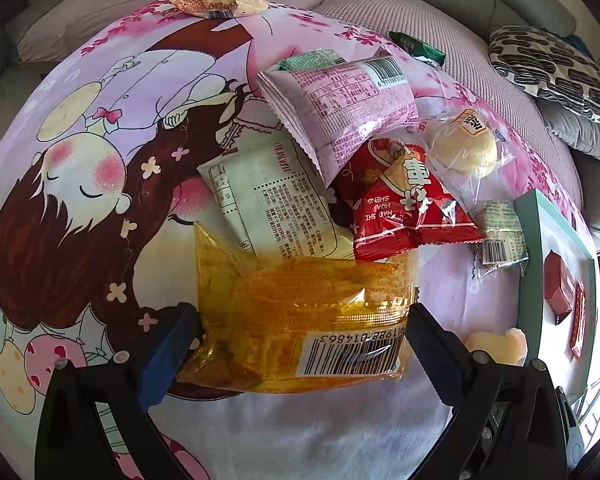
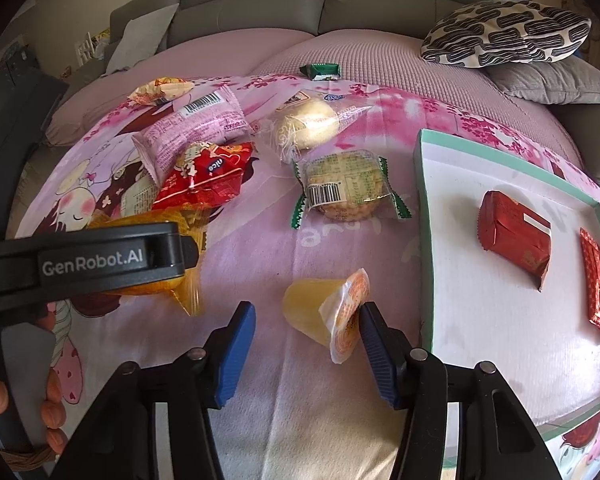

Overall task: Organize snacks
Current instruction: 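Grasp the yellow bread bag with the left tool while the right tool grasps the jelly cup, then carry the bread bag and jelly cup over the tray, then lower both snacks into the tray and open both tools, then withdraw both tools from the tray toward the remaining snacks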

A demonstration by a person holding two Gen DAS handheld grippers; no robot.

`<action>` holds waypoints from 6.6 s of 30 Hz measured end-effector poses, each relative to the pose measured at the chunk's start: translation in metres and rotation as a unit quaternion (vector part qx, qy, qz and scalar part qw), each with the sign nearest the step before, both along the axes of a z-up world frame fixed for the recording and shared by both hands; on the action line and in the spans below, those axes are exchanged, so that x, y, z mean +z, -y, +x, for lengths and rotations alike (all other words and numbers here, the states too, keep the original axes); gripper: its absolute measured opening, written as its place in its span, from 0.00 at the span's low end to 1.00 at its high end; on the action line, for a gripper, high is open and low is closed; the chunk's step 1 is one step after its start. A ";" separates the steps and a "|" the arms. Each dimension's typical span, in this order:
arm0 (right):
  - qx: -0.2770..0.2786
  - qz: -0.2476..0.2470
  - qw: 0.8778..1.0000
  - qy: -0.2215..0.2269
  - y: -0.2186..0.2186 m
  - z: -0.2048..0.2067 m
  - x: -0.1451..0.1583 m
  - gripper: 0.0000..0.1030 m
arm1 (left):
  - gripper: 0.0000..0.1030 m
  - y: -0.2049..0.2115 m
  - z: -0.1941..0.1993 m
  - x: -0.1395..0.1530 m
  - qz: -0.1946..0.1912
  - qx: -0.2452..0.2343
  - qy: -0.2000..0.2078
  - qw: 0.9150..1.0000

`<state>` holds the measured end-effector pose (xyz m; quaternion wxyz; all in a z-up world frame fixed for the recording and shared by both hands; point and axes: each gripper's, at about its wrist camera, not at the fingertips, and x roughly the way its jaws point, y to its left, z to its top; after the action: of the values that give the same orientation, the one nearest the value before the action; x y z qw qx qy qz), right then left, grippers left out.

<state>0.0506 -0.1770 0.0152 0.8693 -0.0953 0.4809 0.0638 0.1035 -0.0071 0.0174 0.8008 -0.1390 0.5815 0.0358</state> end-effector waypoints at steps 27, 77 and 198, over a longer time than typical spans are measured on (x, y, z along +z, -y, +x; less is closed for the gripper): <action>-0.029 0.020 0.999 -0.001 0.009 0.006 -0.002 0.44 | 0.92 0.004 0.002 0.000 -0.022 -0.001 0.015 1.000; -0.060 0.073 0.993 0.076 0.047 -0.019 0.071 0.38 | 0.75 0.016 -0.019 0.067 -0.056 -0.035 0.117 0.991; -0.094 0.064 0.989 0.096 0.092 -0.006 0.073 1.00 | 0.97 -0.007 -0.006 0.062 0.075 0.087 0.117 0.987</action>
<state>0.0447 -0.2689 0.0885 0.9177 0.0006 0.3973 0.0033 0.0972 -0.0002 0.0795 0.8652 -0.1316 0.4654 0.1320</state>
